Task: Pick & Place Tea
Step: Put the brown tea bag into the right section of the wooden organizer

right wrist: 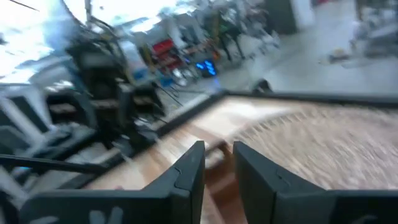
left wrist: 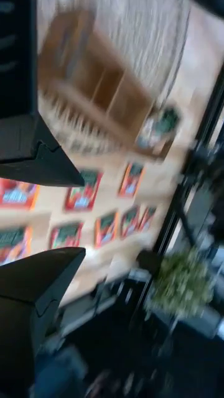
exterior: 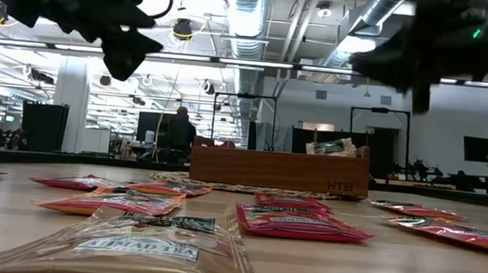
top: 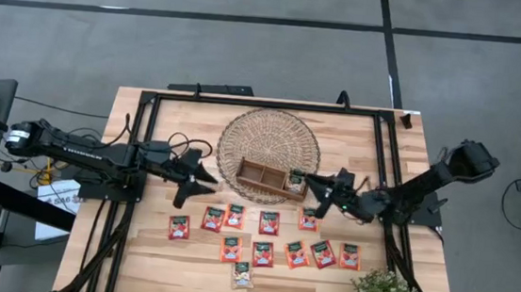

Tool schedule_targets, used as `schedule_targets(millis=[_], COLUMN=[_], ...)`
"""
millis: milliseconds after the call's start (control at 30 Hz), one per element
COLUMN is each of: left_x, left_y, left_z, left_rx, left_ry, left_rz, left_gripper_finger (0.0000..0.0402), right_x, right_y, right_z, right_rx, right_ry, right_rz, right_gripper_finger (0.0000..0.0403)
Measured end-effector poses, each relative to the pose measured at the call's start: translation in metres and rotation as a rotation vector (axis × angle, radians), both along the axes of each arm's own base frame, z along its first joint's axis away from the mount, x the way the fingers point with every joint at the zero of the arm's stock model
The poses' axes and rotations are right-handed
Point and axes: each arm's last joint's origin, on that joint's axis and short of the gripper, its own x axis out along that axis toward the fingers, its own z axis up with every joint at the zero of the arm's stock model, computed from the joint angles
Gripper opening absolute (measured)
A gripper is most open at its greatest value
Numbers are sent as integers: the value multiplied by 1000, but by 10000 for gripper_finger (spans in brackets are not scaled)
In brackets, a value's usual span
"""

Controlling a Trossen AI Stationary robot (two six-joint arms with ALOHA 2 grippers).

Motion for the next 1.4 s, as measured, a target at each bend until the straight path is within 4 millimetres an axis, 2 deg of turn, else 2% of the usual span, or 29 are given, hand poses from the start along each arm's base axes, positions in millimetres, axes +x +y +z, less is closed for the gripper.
schedule_targets(millis=[100, 233, 333, 433, 600, 733, 833, 967, 1200, 1400], left_x=[-1, -2, -4, -7, -8, -7, -7, -7, -11, -13], left_y=[-9, -22, -31, -38, -39, -37, -37, -37, -36, -42], left_z=[0, 0, -1, -7, -8, -8, -8, -9, -18, -17], left_rx=[-49, -106, -147, -180, -169, -161, -157, -154, -152, -208], left_ry=[13, 31, 59, 139, 136, 125, 124, 135, 234, 269], left_rz=[-63, -124, -150, -136, -25, 29, 48, 50, 58, -124], left_gripper_finger=[160, 160, 160, 160, 160, 160, 160, 160, 160, 160], right_x=[-11, -22, -23, -14, 6, 24, 39, 60, 111, 157], right_y=[6, 13, 21, 30, 44, 53, 61, 72, 89, 94], right_z=[19, 33, 44, 58, 86, 98, 95, 92, 84, 73], right_rx=[-4, 26, 54, 57, 51, 24, 31, 31, -7, -10], right_ry=[-71, -109, -87, -2, 239, 416, 531, 583, 696, 820], right_rz=[58, 180, 245, 337, 471, 562, 648, 776, 963, 1009], right_gripper_finger=[74, 74, 74, 74, 74, 74, 74, 74, 74, 74])
